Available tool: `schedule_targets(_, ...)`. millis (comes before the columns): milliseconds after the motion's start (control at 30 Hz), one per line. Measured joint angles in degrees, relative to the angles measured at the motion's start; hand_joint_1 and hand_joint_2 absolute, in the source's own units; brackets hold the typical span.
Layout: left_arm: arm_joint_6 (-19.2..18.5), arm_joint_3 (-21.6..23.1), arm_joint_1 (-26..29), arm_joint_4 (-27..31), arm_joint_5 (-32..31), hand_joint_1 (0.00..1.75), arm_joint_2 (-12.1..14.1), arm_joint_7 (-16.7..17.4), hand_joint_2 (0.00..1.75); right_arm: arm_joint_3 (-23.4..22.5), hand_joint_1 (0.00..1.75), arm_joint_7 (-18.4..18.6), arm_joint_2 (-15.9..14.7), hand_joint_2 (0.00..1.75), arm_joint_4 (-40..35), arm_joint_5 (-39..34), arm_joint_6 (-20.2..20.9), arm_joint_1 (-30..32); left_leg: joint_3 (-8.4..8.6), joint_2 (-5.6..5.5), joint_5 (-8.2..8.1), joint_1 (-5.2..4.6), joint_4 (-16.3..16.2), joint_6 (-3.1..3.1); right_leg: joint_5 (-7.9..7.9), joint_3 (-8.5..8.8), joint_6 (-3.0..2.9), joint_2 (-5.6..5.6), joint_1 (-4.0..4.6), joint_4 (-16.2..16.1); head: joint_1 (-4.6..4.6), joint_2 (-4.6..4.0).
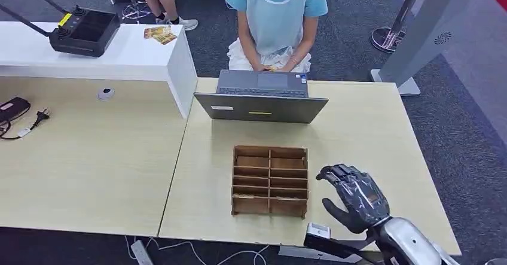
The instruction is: Pass the card to the sensor for recognition and then transmit it.
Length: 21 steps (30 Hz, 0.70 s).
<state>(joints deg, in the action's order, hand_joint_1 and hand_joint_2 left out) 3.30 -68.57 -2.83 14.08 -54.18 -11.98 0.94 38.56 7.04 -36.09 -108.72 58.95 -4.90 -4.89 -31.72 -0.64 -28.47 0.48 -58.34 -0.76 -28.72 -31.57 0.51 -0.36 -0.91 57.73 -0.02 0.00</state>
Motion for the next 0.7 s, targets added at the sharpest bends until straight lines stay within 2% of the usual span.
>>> schedule_targets(167,0.00,-0.02,0.00,0.02,-0.07,0.00,0.00,-0.11,0.00,0.85,0.66,0.02,0.13,1.75,0.65,0.50,-0.09,0.01,0.00,0.00,0.00,0.00,0.00,0.00,0.00,0.00,0.00,0.00,0.00,0.00,0.00,0.00)
schedule_targets(500,0.00,-0.04,-0.01,0.02,-0.35,0.00,-0.02,-0.15,0.00,2.93,0.84,0.15,2.01,1.75,2.25,1.71,0.04,-0.93,-0.01,0.00,0.00,0.01,0.00,0.00,0.00,0.01,0.00,0.00,0.01,0.01,0.00,0.00)
schedule_targets(700,0.02,-0.11,-0.03,0.02,-0.50,0.00,-0.04,-0.15,0.00,4.57,0.80,0.15,3.19,1.75,3.63,1.70,0.09,-1.49,-0.01,-0.01,0.00,0.00,0.00,0.00,0.00,0.01,0.00,-0.01,0.00,0.01,0.00,0.00)
